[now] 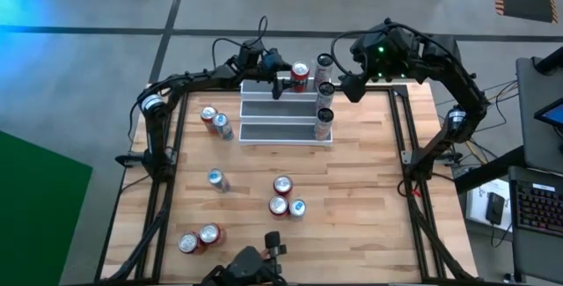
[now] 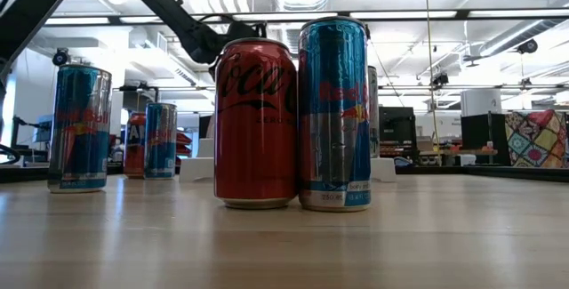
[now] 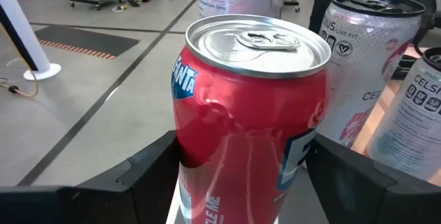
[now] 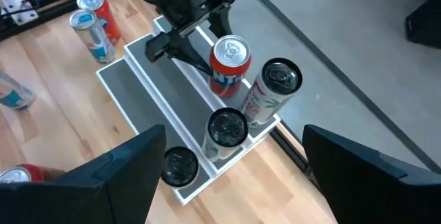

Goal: Place canned beverage on shelf
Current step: Put the middle right orange soda can on the top tier of the shelf, then put the bottom orange soda can on the middle tier of the shelf aligned with the other orange soda can

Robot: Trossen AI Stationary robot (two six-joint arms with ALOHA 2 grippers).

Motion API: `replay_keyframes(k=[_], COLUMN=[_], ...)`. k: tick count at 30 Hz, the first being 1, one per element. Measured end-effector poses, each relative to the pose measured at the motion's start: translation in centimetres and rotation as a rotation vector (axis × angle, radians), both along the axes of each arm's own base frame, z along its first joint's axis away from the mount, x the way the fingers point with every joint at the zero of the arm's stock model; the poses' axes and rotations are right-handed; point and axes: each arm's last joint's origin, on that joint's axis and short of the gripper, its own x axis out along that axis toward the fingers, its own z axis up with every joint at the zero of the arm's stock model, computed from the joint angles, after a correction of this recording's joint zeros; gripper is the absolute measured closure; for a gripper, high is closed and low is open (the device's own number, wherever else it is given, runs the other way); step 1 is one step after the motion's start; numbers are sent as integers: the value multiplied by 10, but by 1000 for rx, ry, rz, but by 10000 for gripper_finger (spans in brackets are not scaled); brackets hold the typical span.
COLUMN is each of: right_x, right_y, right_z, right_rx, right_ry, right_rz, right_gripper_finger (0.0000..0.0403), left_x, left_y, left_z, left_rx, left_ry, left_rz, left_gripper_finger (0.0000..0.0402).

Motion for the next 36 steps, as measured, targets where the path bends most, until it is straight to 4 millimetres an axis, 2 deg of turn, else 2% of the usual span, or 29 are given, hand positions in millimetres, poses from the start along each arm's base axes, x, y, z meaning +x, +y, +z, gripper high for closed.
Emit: replay_keyframes(k=[5,14,20,26,32,36], right_x=[2,16,20,19,18,21], right_y=[-2,-7,-9,-10,-9,-10], right_z=[-2,-10,-12,-12,-12,-13], right_rx=[6,20,21,29,28,32], right_ry=[1,37,46,40,36,27], right_rz=[-10,-8,-9,-21,-22,-27], right_gripper_finger=[74,74,74,74,74,74], left_x=[-1,-4,-2,-6,-32,-60], left_y=[1,8,12,14,7,-13], left_z=[-1,8,35,69,92,102], left_rx=[-11,-58,-107,-133,-131,-116], left_ry=[-1,-11,62,101,82,95], left_rz=[5,31,31,39,100,161], left_gripper_finger=[118,45,8,7,9,9])
